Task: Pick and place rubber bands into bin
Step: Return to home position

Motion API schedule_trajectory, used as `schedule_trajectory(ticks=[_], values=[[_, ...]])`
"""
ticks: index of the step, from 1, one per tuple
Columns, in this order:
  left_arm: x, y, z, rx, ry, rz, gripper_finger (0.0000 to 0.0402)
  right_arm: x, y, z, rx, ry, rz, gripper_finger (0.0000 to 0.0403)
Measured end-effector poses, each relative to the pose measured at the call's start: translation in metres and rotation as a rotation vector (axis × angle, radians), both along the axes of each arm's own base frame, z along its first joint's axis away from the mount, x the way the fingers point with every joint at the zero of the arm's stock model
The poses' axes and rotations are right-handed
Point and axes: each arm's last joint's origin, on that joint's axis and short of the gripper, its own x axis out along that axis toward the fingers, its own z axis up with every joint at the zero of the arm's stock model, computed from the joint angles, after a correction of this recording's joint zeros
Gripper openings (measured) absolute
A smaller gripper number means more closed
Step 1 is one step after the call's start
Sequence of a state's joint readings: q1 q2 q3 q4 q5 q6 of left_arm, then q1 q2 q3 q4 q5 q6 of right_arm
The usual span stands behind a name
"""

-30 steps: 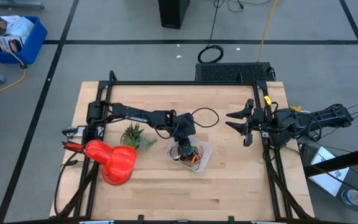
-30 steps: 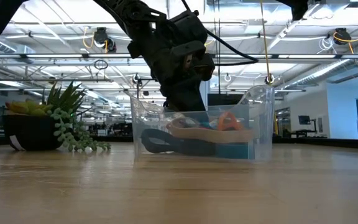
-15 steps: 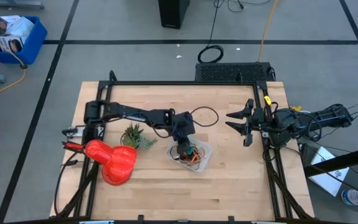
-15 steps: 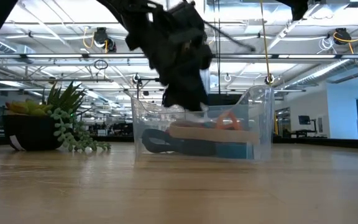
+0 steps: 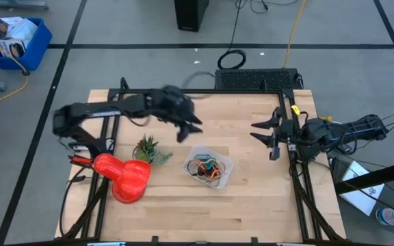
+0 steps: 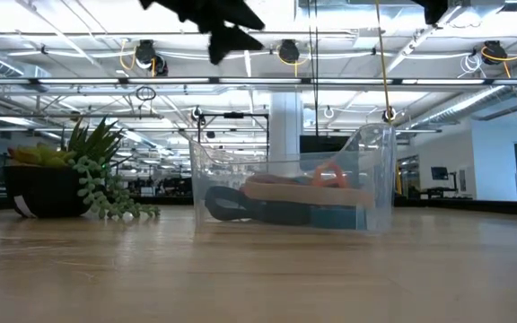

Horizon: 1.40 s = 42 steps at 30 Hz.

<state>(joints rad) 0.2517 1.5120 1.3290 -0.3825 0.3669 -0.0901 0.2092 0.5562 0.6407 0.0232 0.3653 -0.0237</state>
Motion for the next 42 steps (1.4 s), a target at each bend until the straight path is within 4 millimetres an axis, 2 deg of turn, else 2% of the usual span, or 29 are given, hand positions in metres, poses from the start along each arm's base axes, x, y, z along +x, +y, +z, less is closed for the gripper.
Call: schedule_trajectory(ticks=[3, 8, 13, 19, 31, 42], values=[[-0.028, 0.014, 0.013, 0.028, -0.089, 0.061, 0.0191, -0.005, -0.001, 0.003, 0.024, -0.026, 0.001, 0.0141], [-0.072, 0.029, 0.010, -0.031, -0.178, 0.045, 0.0191, -0.010, -0.002, 0.004, 0.024, -0.042, 0.003, 0.0141], [-0.111, 0.030, -0.003, -0.037, -0.229, 0.032, 0.0191, -0.011, -0.002, 0.005, 0.020, -0.042, 0.004, 0.0141], [-0.147, 0.024, -0.019, -0.008, -0.262, 0.087, 0.0191, -0.013, -0.002, -0.002, -0.012, 0.029, 0.034, 0.0141], [-0.199, 0.015, -0.048, 0.003, -0.324, 0.230, 0.0191, -0.015, -0.001, -0.002, -0.011, 0.031, 0.080, 0.0141], [-0.215, 0.010, -0.082, -0.059, -0.400, 0.268, 0.0191, -0.016, -0.001, -0.002, -0.013, 0.028, 0.079, 0.0141]])
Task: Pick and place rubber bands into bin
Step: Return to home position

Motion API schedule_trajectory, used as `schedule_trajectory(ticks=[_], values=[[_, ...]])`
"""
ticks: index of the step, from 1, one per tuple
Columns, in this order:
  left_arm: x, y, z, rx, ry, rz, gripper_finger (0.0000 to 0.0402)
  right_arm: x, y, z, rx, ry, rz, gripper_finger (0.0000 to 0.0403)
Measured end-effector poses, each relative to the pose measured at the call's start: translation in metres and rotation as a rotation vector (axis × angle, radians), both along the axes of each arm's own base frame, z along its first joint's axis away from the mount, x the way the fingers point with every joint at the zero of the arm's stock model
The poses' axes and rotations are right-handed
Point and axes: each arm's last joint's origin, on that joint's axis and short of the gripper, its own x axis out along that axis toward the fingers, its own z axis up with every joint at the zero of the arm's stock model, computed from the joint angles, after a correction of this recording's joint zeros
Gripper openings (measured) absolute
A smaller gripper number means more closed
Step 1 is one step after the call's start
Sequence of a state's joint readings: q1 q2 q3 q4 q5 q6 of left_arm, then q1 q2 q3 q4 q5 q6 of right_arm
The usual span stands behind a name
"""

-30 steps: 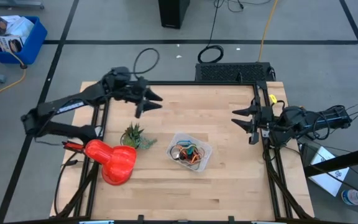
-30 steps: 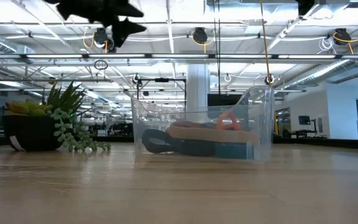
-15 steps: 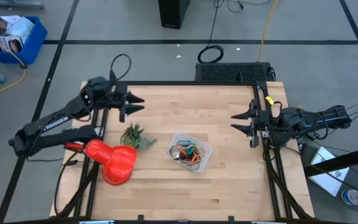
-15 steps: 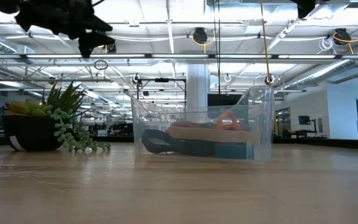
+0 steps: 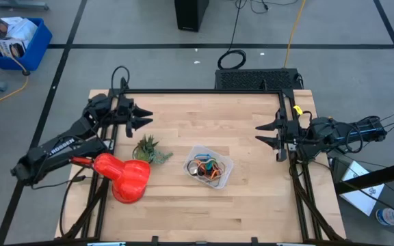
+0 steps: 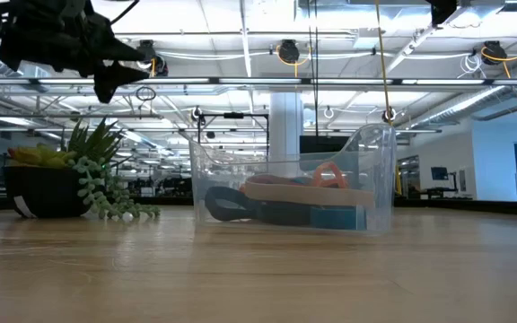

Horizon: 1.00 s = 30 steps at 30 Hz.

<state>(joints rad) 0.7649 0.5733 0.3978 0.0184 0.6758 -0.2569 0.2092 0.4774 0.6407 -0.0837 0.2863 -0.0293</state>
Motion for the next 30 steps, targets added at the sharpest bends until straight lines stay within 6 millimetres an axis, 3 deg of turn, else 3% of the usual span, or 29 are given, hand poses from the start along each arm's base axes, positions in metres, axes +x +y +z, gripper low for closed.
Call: schedule_trajectory(ticks=[13, 20, 30], values=[[-0.010, 0.009, -0.043, -0.075, -0.065, 0.110, 0.0191, 0.000, 0.000, 0.000, 0.002, 0.000, 0.000, 0.0141], [-0.016, 0.006, -0.044, -0.089, -0.118, 0.077, 0.0191, 0.000, 0.000, 0.000, -0.004, 0.000, 0.000, 0.0141], [-0.016, 0.005, -0.041, -0.122, -0.153, 0.209, 0.0191, 0.000, 0.000, 0.000, -0.013, -0.001, -0.006, 0.0141]])
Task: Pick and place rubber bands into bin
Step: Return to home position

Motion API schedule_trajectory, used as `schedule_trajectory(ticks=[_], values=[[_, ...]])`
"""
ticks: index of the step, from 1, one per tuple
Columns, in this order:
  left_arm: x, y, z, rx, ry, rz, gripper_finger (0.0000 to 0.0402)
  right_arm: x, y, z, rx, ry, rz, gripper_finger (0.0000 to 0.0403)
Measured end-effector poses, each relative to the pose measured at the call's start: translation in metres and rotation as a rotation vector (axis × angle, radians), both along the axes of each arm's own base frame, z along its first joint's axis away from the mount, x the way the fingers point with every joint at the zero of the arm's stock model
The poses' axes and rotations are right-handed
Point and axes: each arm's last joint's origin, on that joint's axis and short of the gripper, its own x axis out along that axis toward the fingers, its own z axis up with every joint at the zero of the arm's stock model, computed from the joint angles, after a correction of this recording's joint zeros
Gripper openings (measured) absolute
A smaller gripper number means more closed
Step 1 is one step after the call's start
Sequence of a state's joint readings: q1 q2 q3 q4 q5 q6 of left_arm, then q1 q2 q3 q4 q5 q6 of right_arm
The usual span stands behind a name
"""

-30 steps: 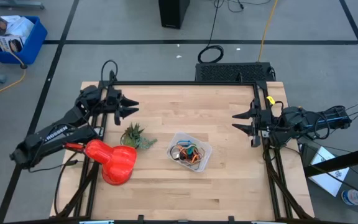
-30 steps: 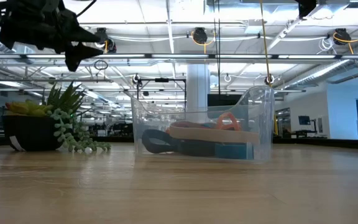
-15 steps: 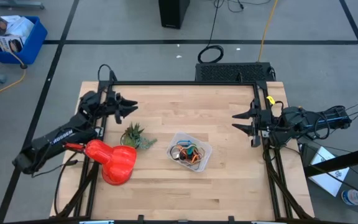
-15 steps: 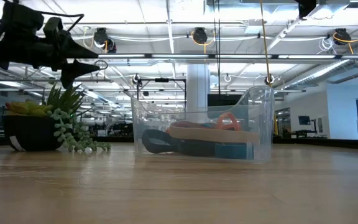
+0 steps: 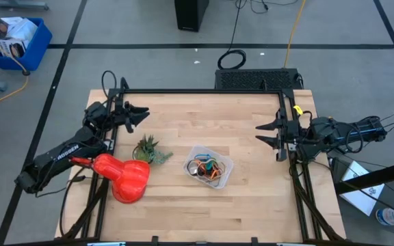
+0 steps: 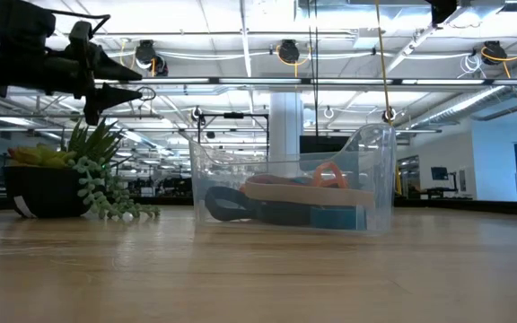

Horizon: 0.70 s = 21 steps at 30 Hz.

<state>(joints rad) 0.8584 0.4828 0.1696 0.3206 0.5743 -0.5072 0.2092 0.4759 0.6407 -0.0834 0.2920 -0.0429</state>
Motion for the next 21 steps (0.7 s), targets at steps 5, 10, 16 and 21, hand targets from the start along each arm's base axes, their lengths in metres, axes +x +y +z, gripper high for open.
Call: schedule_trajectory(ticks=[5, 10, 16, 21], values=[[0.004, -0.004, 0.000, 0.010, 0.003, -0.011, 0.0191, 0.000, 0.000, 0.000, 0.000, 0.000, 0.000, 0.0141], [0.009, -0.010, 0.002, 0.022, -0.013, -0.062, 0.0191, 0.000, 0.000, 0.000, 0.001, -0.001, 0.000, 0.0141], [0.014, -0.017, 0.005, 0.043, -0.041, -0.095, 0.0191, 0.000, 0.000, 0.000, 0.001, -0.004, 0.000, 0.0141], [0.018, -0.023, 0.005, 0.038, -0.042, -0.151, 0.0191, 0.000, 0.000, 0.000, 0.005, -0.004, 0.000, 0.0141]])
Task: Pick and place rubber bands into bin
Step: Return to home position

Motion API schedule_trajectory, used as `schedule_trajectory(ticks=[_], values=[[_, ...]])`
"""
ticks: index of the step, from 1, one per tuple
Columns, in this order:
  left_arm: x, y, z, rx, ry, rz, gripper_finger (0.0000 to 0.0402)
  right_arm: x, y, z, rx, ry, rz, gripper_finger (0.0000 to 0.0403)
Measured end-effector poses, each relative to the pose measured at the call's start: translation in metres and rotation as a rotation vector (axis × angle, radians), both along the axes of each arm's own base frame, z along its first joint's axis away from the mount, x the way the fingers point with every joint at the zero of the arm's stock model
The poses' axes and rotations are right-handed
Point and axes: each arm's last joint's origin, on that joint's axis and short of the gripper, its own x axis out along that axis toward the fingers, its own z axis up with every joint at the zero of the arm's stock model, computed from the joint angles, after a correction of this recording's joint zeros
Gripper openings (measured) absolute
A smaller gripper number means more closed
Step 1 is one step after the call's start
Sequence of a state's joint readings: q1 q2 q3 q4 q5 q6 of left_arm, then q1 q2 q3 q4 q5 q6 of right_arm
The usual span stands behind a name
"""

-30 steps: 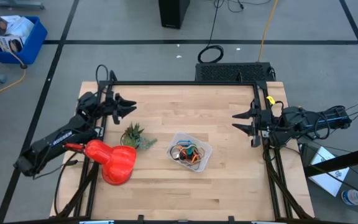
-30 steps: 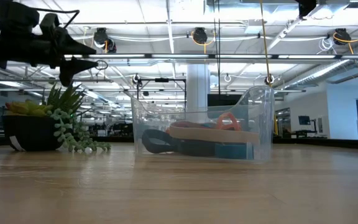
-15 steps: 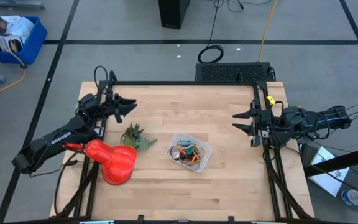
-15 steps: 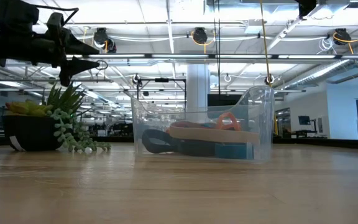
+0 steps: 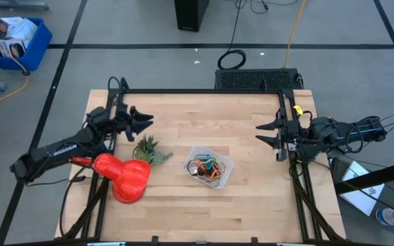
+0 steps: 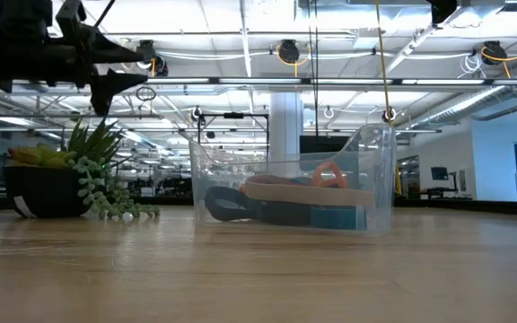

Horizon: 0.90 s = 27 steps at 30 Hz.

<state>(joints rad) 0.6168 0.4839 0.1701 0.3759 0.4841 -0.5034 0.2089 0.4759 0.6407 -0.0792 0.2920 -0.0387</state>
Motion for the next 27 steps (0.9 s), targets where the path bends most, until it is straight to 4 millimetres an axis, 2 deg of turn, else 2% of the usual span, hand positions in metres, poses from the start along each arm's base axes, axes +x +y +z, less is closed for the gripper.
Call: schedule_trajectory(ticks=[18, 25, 27], values=[[0.012, -0.024, -0.001, 0.042, 0.002, -0.101, 0.0191, 0.000, 0.000, 0.000, 0.000, 0.002, 0.001, 0.0141], [0.006, -0.028, -0.034, 0.018, -0.057, -0.075, 0.0191, 0.001, 0.000, -0.004, 0.001, 0.011, 0.005, 0.0141], [0.007, -0.027, -0.033, 0.010, -0.049, -0.073, 0.0191, 0.001, 0.000, -0.008, 0.014, 0.019, 0.005, 0.0141]])
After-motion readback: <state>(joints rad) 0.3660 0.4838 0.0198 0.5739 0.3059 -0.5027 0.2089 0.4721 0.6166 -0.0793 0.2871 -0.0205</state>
